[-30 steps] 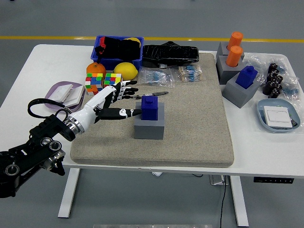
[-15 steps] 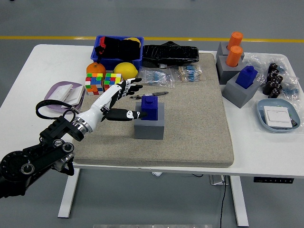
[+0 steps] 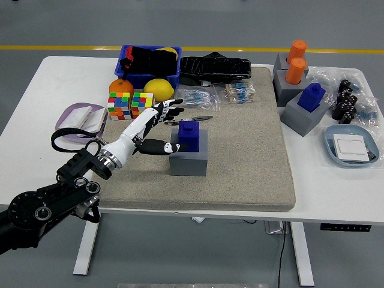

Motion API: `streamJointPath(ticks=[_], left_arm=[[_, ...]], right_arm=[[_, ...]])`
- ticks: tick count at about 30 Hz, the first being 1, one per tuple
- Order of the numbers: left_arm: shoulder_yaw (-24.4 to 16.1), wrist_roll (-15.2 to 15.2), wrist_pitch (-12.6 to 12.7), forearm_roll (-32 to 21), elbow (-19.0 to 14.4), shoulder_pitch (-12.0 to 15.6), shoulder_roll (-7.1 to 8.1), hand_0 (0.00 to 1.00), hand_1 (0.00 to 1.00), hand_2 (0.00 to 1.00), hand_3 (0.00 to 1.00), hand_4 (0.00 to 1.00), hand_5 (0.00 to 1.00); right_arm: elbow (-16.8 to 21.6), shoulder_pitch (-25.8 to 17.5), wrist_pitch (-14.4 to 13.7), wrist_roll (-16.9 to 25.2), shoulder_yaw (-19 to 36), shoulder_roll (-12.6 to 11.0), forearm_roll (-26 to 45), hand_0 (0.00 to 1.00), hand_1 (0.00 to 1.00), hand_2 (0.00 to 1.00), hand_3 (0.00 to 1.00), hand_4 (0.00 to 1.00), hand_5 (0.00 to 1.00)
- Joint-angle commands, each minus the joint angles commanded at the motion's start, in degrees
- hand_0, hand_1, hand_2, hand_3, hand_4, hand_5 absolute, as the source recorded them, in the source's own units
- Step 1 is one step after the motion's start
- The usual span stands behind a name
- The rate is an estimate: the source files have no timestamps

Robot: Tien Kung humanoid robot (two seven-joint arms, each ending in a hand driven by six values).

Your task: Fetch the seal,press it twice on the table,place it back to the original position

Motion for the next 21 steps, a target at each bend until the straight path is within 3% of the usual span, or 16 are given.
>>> streamJointPath(ticks=[21], left_arm=[[1.98, -2.06, 1.49, -1.32, 1.52, 0.53, -1.01, 0.795, 0.804, 0.808, 0.932, 0.915, 0.002]], right_arm=[[0.0, -0.24, -0.1, 0.08, -1.33, -0.15, 0.24, 0.784, 0.683, 0.662, 0.617, 0.779, 0.444]])
